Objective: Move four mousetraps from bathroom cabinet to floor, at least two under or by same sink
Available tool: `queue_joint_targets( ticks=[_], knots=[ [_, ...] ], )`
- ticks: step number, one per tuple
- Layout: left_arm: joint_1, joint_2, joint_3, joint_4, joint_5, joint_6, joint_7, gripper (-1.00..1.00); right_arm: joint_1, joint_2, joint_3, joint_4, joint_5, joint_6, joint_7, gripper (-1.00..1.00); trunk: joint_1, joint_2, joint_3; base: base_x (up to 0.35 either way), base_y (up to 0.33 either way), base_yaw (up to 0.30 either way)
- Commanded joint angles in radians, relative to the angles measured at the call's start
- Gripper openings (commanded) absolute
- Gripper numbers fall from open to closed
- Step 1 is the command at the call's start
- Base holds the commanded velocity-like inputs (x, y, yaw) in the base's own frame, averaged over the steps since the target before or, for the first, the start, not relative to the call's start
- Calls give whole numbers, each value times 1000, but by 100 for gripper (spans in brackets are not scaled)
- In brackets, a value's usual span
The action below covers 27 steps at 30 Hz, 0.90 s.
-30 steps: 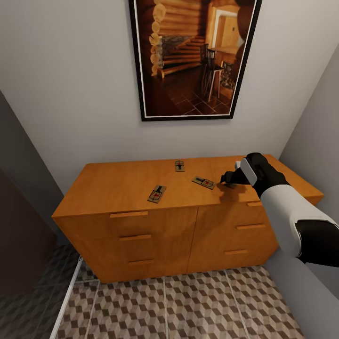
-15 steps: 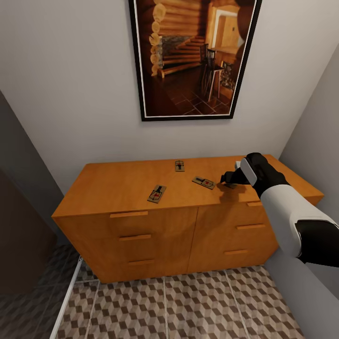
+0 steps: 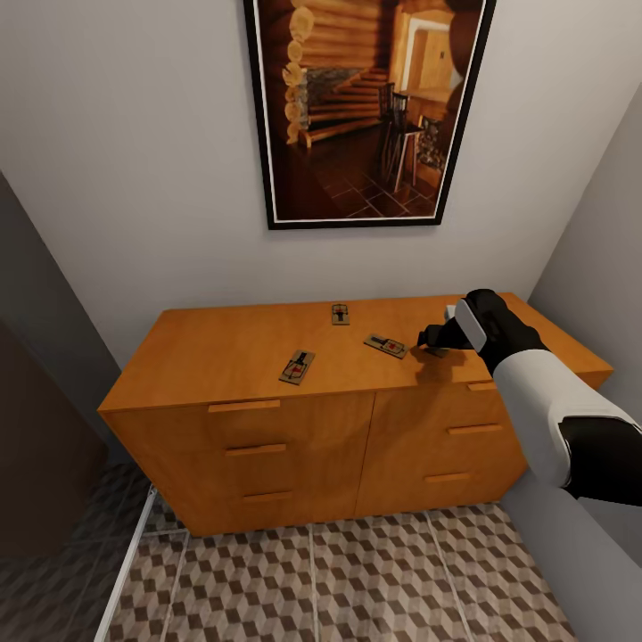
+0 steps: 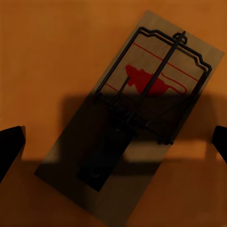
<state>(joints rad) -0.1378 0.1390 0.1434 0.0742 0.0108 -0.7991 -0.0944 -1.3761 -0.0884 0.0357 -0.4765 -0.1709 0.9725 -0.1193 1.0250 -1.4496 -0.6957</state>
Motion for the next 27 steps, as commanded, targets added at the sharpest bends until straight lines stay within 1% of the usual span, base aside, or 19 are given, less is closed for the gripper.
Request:
queue_joint_targets(
  ticks=[1, 27],
  knots=[
    [-2, 1, 8, 4, 2, -5, -10, 100, 0, -1, 4, 62, -18, 3, -8, 100, 0, 0, -1, 0, 0, 0],
    [-2, 1, 8, 4, 2, -5, -9, 100, 0, 0, 4, 67, -18, 3, -7, 100, 0, 0, -1, 0, 0, 0]
  ],
)
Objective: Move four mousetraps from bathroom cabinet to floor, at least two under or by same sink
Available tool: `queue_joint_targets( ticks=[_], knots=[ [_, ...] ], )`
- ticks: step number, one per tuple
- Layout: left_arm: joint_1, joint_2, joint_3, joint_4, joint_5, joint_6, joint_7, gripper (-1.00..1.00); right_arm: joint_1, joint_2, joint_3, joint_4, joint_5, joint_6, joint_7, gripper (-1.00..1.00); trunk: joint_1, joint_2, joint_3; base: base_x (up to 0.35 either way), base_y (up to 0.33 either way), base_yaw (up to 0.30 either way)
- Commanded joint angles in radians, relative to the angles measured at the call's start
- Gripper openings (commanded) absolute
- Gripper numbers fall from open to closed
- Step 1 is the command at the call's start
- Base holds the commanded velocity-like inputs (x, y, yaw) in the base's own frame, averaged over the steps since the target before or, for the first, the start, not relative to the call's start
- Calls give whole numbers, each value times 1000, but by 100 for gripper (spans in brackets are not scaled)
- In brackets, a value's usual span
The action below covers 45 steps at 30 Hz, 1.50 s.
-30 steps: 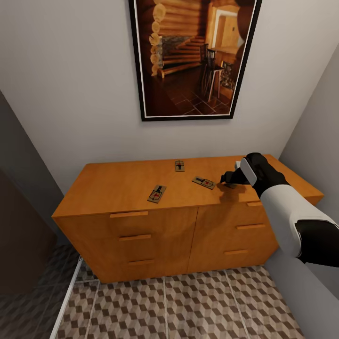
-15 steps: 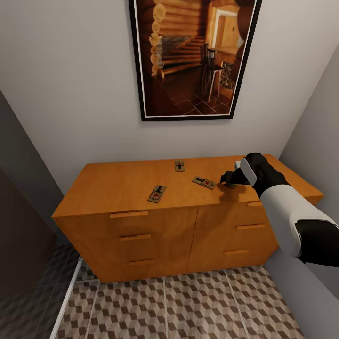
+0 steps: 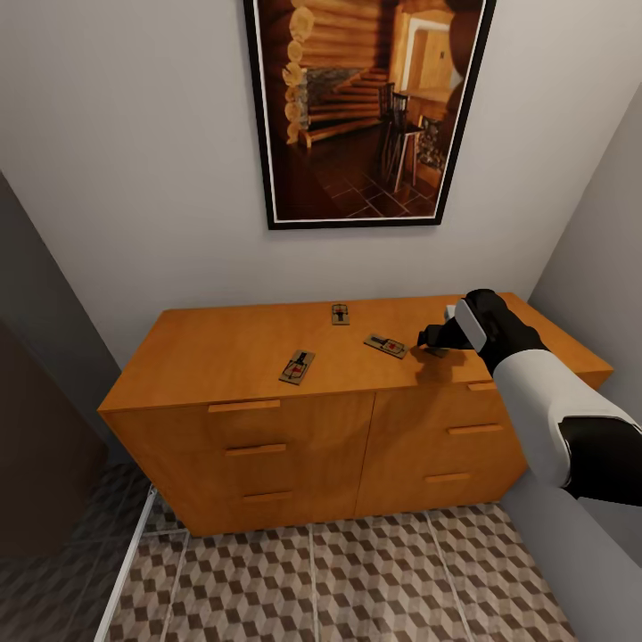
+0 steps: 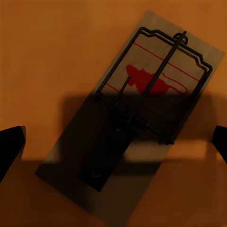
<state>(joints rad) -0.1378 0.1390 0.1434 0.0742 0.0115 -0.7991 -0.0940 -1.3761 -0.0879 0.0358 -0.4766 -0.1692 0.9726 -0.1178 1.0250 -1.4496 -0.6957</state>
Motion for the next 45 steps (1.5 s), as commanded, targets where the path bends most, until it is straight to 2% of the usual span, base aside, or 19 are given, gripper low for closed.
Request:
queue_joint_targets(
  ticks=[1, 45],
  knots=[
    [-2, 1, 8, 4, 2, -5, -10, 100, 0, -1, 4, 68, -20, 3, -8, 100, 0, 0, -1, 0, 0, 0],
    [-2, 1, 8, 4, 1, -5, -10, 100, 0, 2, 4, 69, -21, 3, -8, 100, 0, 0, -1, 0, 0, 0]
  ],
)
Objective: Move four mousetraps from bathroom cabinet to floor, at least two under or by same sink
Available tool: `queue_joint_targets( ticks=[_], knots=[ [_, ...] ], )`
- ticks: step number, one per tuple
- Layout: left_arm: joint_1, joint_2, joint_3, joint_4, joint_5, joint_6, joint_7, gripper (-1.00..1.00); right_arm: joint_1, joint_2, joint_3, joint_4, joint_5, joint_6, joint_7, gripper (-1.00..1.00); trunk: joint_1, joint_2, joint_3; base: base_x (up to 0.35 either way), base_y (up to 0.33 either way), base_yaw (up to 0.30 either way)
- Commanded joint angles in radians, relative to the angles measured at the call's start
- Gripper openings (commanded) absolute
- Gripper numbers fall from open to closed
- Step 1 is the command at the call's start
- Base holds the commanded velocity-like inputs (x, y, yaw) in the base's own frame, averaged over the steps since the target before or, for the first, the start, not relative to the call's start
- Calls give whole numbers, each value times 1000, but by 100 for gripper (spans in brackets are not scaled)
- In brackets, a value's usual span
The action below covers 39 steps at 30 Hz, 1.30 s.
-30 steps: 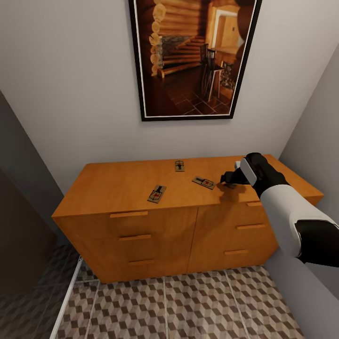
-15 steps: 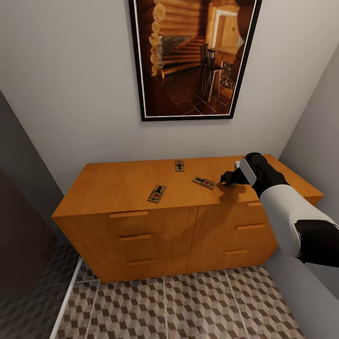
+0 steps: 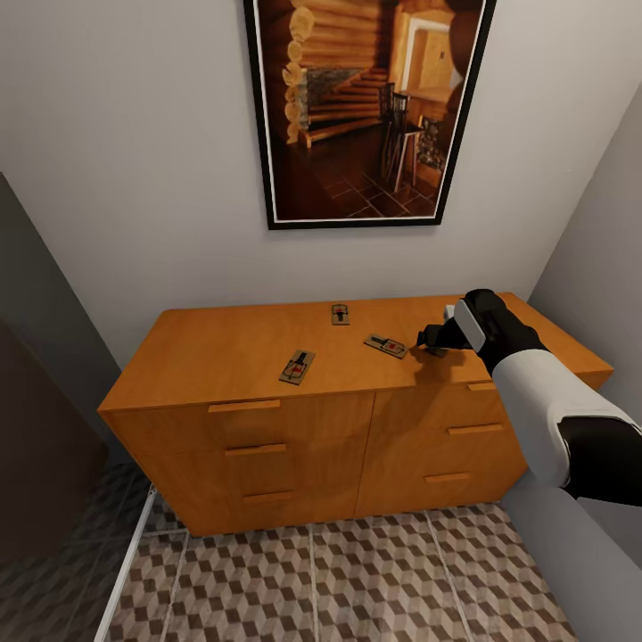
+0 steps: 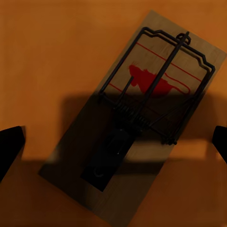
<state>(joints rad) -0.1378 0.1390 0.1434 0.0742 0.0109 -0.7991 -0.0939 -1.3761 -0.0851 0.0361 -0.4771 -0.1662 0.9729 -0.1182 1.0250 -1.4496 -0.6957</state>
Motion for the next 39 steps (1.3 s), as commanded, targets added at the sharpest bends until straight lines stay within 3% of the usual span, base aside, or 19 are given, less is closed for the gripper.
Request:
queue_joint_targets(
  ticks=[1, 17, 18, 39],
  knots=[
    [-2, 1, 9, 4, 2, -5, -10, 100, 0, 0, 4, 69, -25, 3, -8, 100, 0, 0, -1, 0, 0, 0],
    [-2, 1, 9, 4, 2, -5, -10, 100, 0, 1, 4, 69, -26, 3, -8, 100, 0, 0, -1, 0, 0, 0],
    [-2, 1, 9, 4, 2, -5, -10, 100, 0, 1, 4, 69, -26, 3, -8, -100, 0, 0, -1, 0, 0, 0],
    [-2, 1, 8, 4, 2, -5, -10, 100, 0, 1, 4, 69, -25, 3, -8, -100, 0, 0, -1, 0, 0, 0]
  ],
)
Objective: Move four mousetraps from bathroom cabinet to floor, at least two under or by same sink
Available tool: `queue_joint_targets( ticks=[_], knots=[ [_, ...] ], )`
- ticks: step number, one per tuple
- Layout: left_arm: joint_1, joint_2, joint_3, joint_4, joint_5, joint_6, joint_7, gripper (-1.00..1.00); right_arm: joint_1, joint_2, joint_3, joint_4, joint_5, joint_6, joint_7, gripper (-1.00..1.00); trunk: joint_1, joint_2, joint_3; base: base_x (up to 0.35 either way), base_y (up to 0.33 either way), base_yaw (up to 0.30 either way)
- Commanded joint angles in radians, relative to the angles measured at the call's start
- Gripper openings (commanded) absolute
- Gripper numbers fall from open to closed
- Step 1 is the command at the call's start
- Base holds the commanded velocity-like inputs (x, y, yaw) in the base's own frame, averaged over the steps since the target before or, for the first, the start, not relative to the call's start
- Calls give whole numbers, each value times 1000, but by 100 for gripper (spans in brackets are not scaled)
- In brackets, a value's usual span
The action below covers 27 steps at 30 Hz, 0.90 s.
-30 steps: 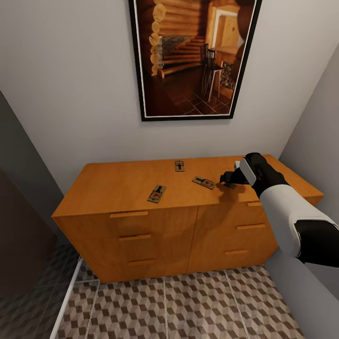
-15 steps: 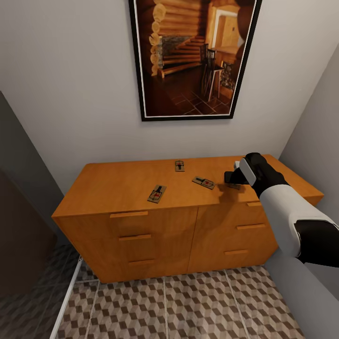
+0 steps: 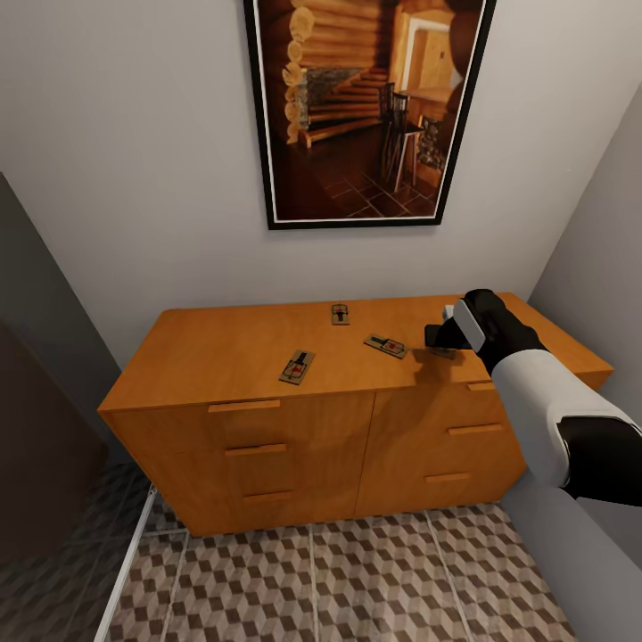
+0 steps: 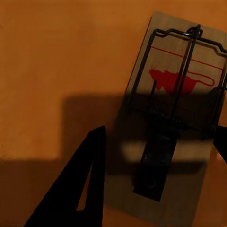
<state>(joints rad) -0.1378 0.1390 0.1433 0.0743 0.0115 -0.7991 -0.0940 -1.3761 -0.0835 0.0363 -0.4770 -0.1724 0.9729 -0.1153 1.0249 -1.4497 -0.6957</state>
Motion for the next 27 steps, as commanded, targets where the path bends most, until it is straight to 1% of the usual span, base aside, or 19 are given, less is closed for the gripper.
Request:
queue_joint_targets(
  ticks=[1, 7, 8, 9, 19, 27],
  knots=[
    [-2, 1, 9, 4, 2, -5, -10, 100, 0, -1, 4, 69, -19, 3, -11, -100, 0, 0, -1, 0, 0, 0],
    [-2, 1, 9, 4, 1, -5, -10, 100, 0, -1, 4, 69, -19, 3, -11, -100, 0, 0, -1, 0, 0, 0],
    [-2, 1, 9, 4, 1, -5, -10, 100, 0, -4, -1, 39, -20, 2, -11, -100, 0, 0, -1, 0, 0, 0],
    [-2, 1, 9, 4, 1, -5, -10, 100, 0, -4, -1, 32, -20, 2, -11, -100, 0, 0, -1, 0, 0, 0],
    [-2, 1, 9, 4, 1, -5, -10, 100, 0, -5, -1, 5, -21, 3, -12, -100, 0, 0, -1, 0, 0, 0],
    [-2, 1, 9, 4, 1, -5, -10, 100, 0, -7, 0, 3, -21, 3, -13, -100, 0, 0, 9, 0, 0, 0]
  ],
)
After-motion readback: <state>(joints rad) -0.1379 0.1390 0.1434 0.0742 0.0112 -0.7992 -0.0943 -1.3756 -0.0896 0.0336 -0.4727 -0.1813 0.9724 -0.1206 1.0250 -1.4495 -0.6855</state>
